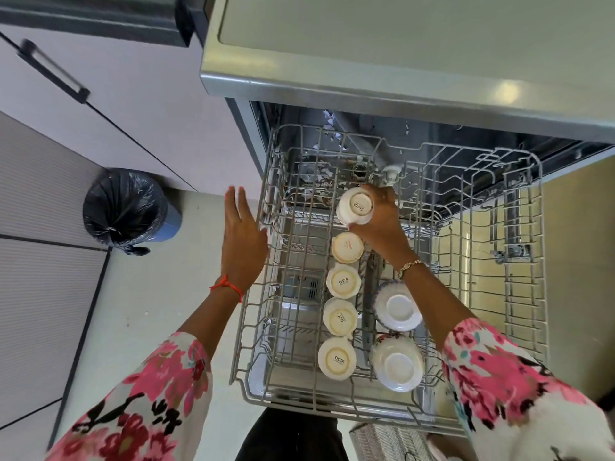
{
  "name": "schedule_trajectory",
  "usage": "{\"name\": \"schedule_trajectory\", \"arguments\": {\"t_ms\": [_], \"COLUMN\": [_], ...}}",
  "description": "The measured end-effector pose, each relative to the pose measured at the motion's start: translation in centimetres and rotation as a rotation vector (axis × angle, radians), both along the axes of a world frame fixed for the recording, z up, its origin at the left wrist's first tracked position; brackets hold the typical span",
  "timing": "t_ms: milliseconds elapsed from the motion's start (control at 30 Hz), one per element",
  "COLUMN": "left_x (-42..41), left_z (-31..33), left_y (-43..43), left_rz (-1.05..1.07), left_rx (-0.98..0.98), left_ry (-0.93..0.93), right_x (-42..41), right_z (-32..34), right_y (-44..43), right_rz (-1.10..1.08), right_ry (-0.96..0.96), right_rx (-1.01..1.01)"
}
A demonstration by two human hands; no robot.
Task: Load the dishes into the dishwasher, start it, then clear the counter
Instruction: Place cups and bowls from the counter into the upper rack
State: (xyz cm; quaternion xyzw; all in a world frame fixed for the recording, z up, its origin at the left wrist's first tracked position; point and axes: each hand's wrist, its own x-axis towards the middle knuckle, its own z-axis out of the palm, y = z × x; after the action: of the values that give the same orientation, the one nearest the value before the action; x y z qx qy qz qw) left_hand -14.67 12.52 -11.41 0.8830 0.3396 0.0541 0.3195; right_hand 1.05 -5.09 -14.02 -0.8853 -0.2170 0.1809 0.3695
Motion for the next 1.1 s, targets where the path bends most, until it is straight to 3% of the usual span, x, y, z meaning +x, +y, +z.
{"name": "schedule_trajectory", "arguments": {"t_ms": [100,467,833,1100], "left_x": [-0.8,-1.2,-1.2,-1.1], "left_z": [-1.2,-3.2,-3.6,-3.6], "left_y": [0.0,0.2,0.1,0.1], "left_rz": [-0.042,-0.057,-0.051,-0.043], "left_rx": [-0.202,-0.251,-0.262,-0.267], "left_ry": [0.161,0.168,0.167,0.154], "right_x": [0.5,0.2,-0.1,0.0], "right_z": [-1.5,-3.0,-4.6,-4.6], "right_y": [0.4,2.2,2.1,2.4], "right_rz": [0.026,0.016,-0.052,-0.092], "right_ry": [-0.028,-0.080,-0.007,0.052], "right_rx": [-0.086,-0.173,-0.340,-0.356]}}
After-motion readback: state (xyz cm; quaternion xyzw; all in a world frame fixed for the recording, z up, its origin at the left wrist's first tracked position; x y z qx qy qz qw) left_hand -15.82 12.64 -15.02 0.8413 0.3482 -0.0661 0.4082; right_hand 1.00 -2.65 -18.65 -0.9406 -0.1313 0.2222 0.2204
